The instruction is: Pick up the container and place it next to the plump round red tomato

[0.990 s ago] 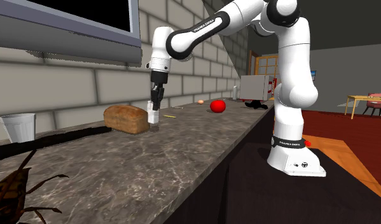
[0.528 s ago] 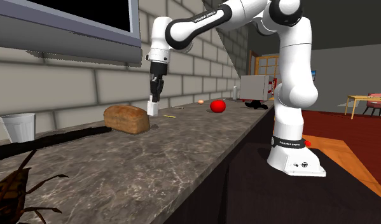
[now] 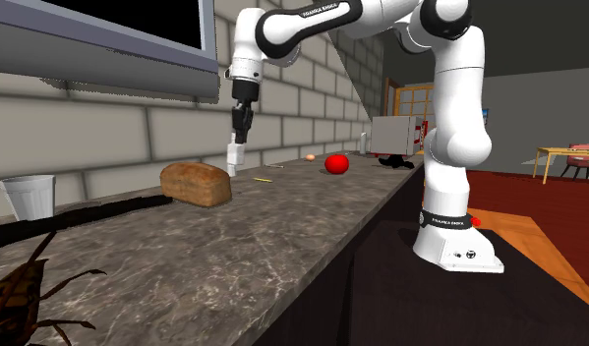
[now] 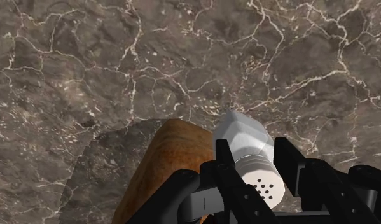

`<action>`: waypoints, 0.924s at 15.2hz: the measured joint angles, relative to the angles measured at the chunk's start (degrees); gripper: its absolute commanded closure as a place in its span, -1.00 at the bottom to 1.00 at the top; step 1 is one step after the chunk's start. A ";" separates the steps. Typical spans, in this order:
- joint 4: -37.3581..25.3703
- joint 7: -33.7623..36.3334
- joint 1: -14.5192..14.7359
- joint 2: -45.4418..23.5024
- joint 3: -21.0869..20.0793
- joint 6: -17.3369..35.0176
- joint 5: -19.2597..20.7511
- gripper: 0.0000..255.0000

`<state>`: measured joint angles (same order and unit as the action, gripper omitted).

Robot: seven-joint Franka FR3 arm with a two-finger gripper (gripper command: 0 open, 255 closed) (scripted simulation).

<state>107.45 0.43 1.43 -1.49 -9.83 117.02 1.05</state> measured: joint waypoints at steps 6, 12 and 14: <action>-4.04 -0.09 0.01 0.41 -0.01 -4.44 -0.10 1.00; -0.08 -5.53 -2.50 4.56 2.58 -4.59 -1.47 1.00; 2.02 -8.09 -3.60 6.16 3.90 -4.09 -1.93 1.00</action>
<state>109.46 -7.66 -2.17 4.67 -5.93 112.94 -0.88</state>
